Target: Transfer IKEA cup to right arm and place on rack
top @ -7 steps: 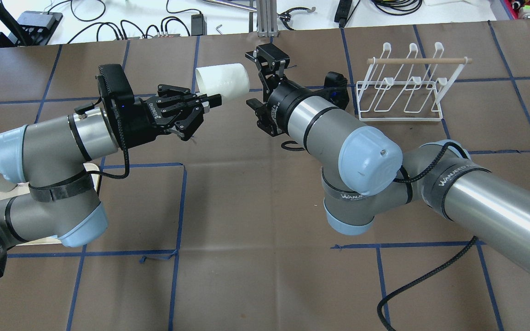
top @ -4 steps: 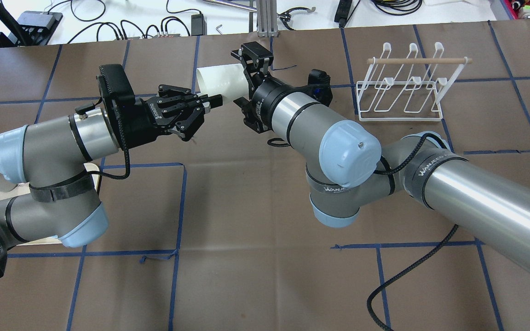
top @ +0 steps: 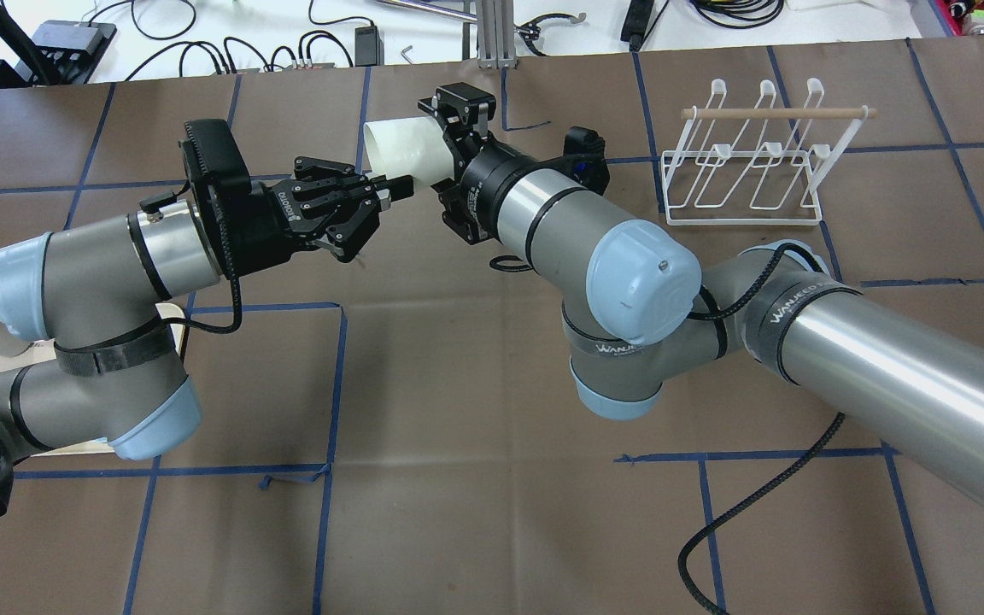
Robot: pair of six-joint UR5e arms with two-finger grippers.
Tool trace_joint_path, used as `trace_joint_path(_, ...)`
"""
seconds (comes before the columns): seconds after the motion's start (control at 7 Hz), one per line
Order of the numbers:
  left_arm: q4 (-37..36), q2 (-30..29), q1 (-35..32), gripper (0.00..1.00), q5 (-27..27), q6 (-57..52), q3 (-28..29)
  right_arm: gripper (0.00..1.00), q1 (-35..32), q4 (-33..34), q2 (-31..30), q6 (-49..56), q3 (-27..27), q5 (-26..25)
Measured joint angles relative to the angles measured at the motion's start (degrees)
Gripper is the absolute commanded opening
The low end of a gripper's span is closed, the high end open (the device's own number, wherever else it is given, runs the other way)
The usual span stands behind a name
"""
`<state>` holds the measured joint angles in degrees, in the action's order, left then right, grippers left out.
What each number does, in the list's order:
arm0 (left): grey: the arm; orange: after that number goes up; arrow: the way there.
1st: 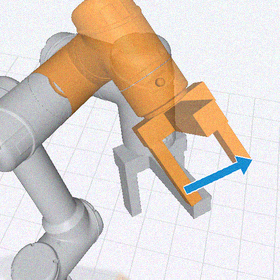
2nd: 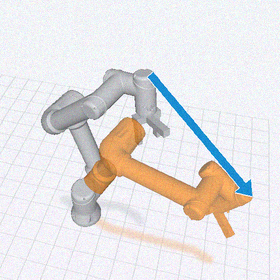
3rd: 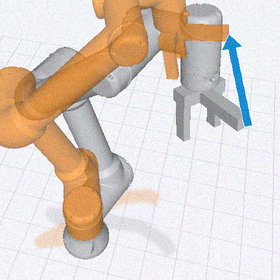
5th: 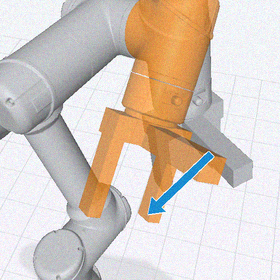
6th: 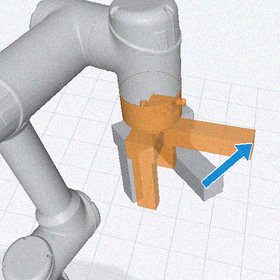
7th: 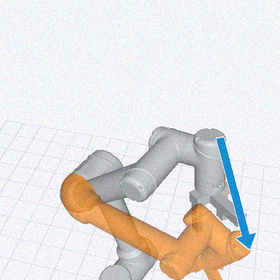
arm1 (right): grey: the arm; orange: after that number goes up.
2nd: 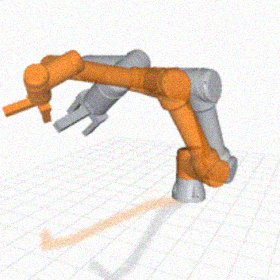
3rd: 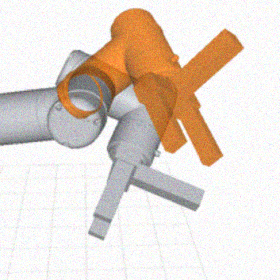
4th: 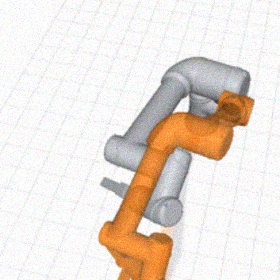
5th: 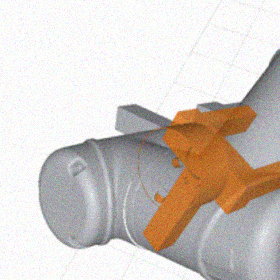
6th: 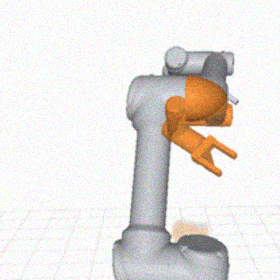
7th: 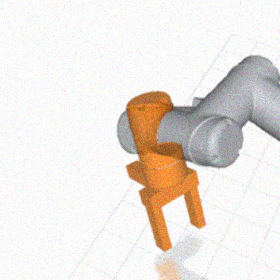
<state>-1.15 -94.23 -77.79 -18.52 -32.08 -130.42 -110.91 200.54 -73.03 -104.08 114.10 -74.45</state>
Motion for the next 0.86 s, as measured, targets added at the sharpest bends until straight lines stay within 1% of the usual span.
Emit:
trace_joint_path(0.14, 0.0, 0.0, 0.0, 0.04, 0.0, 0.0, 0.0, 0.41, 0.0, 0.1, 0.0, 0.2, 0.0, 0.3)
trace_joint_path(0.29, 0.0, 0.1, -0.1, 0.18, 0.0, 0.0, 0.0, 0.39, 0.0, 0.2, 0.1, 0.3, 0.0, 0.5)
trace_joint_path(0.43, 0.0, 0.1, -0.1, 0.46, -0.1, 0.0, 0.0, 0.37, 0.0, 0.3, 0.1, 0.3, 0.0, 0.6)
trace_joint_path(0.57, 0.0, 0.1, -0.1, 0.67, -0.4, 0.0, 0.1, 0.36, 0.0, 0.4, 0.1, 0.3, 0.0, 0.6)
trace_joint_path(0.86, 0.0, 0.0, 0.0, 0.95, -0.4, 0.8, 0.5, 0.34, 0.0, 0.3, 0.1, 0.3, 0.0, 0.6)
